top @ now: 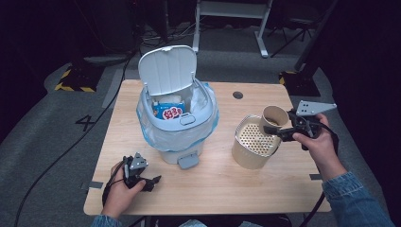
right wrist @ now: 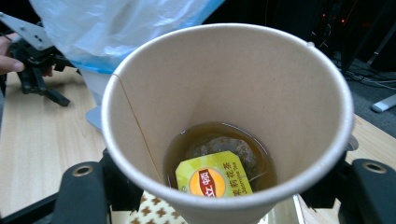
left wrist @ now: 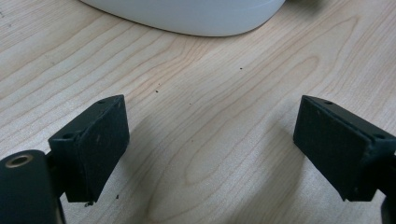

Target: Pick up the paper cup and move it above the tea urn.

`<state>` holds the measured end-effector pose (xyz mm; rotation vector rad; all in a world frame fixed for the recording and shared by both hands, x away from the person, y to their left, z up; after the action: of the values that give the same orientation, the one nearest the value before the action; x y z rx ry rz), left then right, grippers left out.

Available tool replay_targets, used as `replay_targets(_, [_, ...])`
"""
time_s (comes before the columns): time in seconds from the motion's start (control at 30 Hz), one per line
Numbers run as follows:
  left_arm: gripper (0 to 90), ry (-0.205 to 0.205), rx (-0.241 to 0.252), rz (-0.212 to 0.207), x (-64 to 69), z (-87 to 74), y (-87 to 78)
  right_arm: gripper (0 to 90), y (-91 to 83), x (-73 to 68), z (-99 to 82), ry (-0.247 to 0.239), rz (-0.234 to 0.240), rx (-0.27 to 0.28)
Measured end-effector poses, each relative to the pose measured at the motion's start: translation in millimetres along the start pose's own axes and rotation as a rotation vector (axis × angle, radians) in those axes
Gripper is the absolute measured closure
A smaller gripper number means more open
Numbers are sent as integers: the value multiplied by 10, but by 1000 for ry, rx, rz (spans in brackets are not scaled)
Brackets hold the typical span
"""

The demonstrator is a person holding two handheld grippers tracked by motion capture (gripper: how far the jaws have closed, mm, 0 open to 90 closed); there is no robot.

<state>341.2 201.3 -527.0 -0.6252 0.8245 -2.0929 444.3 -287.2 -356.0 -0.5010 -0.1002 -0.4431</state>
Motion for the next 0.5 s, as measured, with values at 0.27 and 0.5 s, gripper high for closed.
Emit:
replay_targets(0.27, [109,0,0,0,0,0,0,308,165,122,-84,39,-18,-32])
replay_targets(0.5, [109,0,0,0,0,0,0,308,218,141,-91,1,-35,-47])
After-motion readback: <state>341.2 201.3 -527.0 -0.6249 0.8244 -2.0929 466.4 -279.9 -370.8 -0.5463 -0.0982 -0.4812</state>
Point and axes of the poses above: each handheld gripper's, and its own axes: y roughly forward along the jaws, z roughly out of its top, x roughly to its right, the point moved 3 cm from there along y, roughly forward along the jaws, and after that the axes turned 11 degrees about -y, right-handed, at the moved point
